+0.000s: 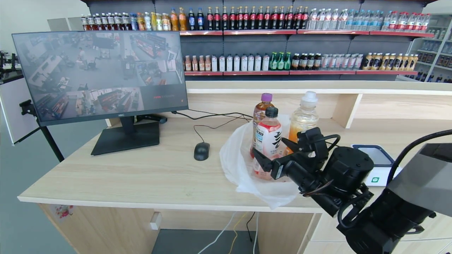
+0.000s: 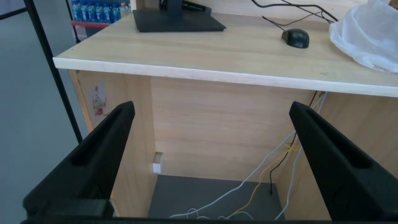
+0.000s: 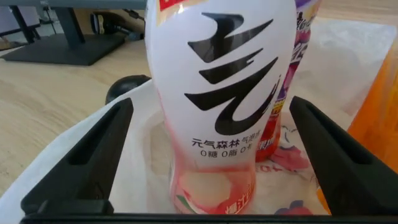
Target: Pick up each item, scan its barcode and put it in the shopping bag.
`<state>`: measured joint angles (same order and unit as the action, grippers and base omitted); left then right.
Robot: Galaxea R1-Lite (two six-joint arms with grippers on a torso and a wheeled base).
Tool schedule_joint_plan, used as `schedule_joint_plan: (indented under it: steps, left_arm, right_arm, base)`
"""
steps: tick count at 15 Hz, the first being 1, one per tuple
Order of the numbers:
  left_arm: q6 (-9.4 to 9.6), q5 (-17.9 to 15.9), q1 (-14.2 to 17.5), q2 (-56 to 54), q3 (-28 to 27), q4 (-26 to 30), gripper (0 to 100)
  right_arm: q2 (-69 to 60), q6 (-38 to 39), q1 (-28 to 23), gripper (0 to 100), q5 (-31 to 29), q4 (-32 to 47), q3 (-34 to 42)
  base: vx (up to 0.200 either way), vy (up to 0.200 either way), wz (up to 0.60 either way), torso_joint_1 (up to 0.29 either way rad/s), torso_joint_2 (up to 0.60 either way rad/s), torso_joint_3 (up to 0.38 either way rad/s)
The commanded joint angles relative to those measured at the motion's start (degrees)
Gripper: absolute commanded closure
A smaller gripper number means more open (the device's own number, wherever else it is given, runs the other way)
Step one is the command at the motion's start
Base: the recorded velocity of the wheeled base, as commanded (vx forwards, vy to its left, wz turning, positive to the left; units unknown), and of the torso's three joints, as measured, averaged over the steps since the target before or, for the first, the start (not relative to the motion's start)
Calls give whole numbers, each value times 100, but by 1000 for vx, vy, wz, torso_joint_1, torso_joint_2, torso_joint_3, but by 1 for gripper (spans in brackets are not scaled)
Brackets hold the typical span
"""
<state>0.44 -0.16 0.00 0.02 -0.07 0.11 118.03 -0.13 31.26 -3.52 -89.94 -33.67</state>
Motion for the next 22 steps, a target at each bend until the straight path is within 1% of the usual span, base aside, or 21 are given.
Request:
schedule_joint_plan:
  steps: [1, 3, 5, 6, 7, 9, 10, 11, 12, 13, 14, 16, 17, 19, 22]
  left_arm:
    - [9, -2, 0, -2, -1, -2, 0]
    - [0, -2, 0, -2, -1, -2, 0]
    - [0, -2, 0, -2, 7, -2, 0]
    - [0, -2, 0, -2, -1, -2, 0]
    - [0, -2, 0, -2, -1, 7, 0]
    - [0, -2, 0, -2, -1, -2, 0]
    - [0, -2, 0, -2, -1, -2, 0]
    - [0, -2, 0, -2, 7, 7, 0]
    - [0, -2, 0, -2, 7, -2, 0]
    - [0, -2, 0, -2, -1, 7, 0]
    - [26, -2, 0, -2, -1, 7, 0]
    - [18, -2, 0, -2, -1, -2, 0]
    - [18, -2, 0, -2, -1, 7, 0]
    - [9, -2, 0, -2, -1, -2, 0]
    - [9, -2, 0, -2, -1, -2, 0]
  right_arm:
    - [-764, -22, 3, 0, 1, -6, 449]
    - [-1485, -31, 3, 0, 1, -6, 897]
    - [-2355, -83, -76, 0, 1, -6, 1706]
    - [-2574, -110, -120, 0, 1, -6, 1908]
    - [-3445, -118, -304, 0, 1, -6, 2541]
    - [-4824, -101, -621, 0, 18, -6, 3358]
    - [-5413, -74, -832, 0, 10, 381, 3358]
    - [-5967, -83, -884, 0, 36, 1031, 3367]
    - [-6547, -127, -884, 0, 53, 1910, 3367]
    - [-6600, -127, -884, 0, 53, 1963, 3367]
    - [-7804, -224, -884, 0, 62, 3923, 3235]
    - [-8779, -250, -876, 0, 45, 5760, 2901]
    - [-9237, -250, -876, 0, 53, 6445, 2945]
    - [-9887, -312, -867, 0, 53, 7439, 3015]
    - [-10537, -452, -867, 0, 62, 7975, 3358]
  base:
    - [0, 0, 0, 0, 0, 0]
    - [0, 0, 0, 0, 0, 0]
    - [0, 0, 0, 0, 0, 0]
    - [0, 0, 0, 0, 0, 0]
    - [0, 0, 0, 0, 0, 0]
    - [0, 0, 0, 0, 0, 0]
    - [0, 0, 0, 0, 0, 0]
    - [0, 0, 0, 0, 0, 0]
    - [0, 0, 0, 0, 0, 0]
    - [0, 0, 0, 0, 0, 0]
    - [0, 0, 0, 0, 0, 0]
    - [0, 0, 0, 0, 0, 0]
    - [0, 0, 0, 0, 0, 0]
    - [0, 0, 0, 0, 0, 0]
    - [0, 0, 0, 0, 0, 0]
